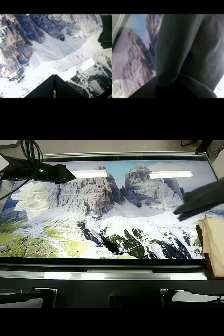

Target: Fold the clothes and pants, and hang the long-sleeved shirts on hangers.

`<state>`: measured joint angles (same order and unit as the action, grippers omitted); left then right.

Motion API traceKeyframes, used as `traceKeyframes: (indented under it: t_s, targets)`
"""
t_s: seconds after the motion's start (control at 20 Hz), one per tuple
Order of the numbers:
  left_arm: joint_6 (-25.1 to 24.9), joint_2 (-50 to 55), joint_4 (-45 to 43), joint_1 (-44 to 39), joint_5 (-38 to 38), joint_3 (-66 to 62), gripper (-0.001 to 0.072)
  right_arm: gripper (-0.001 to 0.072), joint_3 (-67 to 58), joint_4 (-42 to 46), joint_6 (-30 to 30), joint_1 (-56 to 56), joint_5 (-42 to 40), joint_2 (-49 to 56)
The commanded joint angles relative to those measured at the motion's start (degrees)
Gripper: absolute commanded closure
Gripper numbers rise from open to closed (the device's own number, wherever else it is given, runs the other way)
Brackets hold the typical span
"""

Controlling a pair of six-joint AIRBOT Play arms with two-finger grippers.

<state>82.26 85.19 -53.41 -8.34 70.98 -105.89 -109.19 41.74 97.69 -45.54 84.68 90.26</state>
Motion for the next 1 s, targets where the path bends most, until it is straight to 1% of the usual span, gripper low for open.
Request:
traceKeyframes:
  t_s: [0.0,0.15,0.25,0.35,0.45,0.6,0.7,0.8,0.9,0.95]
  targets:
    - [0.0,0.0,0.0,0.0,0.0,0.0,0.0682,0.0659,-2.5,0.9,6.9,-11.0,1.5,-0.3]
    - [0.0,0.0,0.0,0.0,0.0,0.0,0.0682,0.0659,-2.5,0.9,8.8,-17.1,3.8,-0.7]
    - [0.0,0.0,0.0,0.0,0.0,0.0,0.0682,0.0659,-2.5,1.0,9.7,-20.2,3.7,-1.1]
    - [0.0,0.0,0.0,0.0,0.0,0.0,0.0682,0.0658,-2.5,3.2,9.7,-22.1,4.3,-1.3]
    - [0.0,0.0,0.0,0.0,0.0,0.0,0.0682,0.0658,-2.4,10.7,9.7,-21.9,5.3,-1.5]
    - [0.0,0.0,0.0,0.0,0.0,0.0,0.0682,0.0658,-0.7,22.3,9.6,-21.3,9.2,-1.6]
    - [0.0,0.0,0.0,0.0,0.0,0.0,0.0682,0.0658,1.7,30.4,8.5,-21.4,11.3,-2.7]
    - [0.0,0.0,0.0,0.0,0.0,0.0,0.0682,0.0657,8.3,36.8,6.5,-21.8,11.5,-5.5]
    - [0.2,0.0,0.0,0.0,0.1,0.0,0.0682,0.0655,18.3,39.5,6.3,-23.8,9.6,-9.3]
    - [0.2,0.0,0.0,0.0,0.1,0.0,0.0682,0.0655,23.8,39.9,6.2,-25.2,7.3,-11.4]
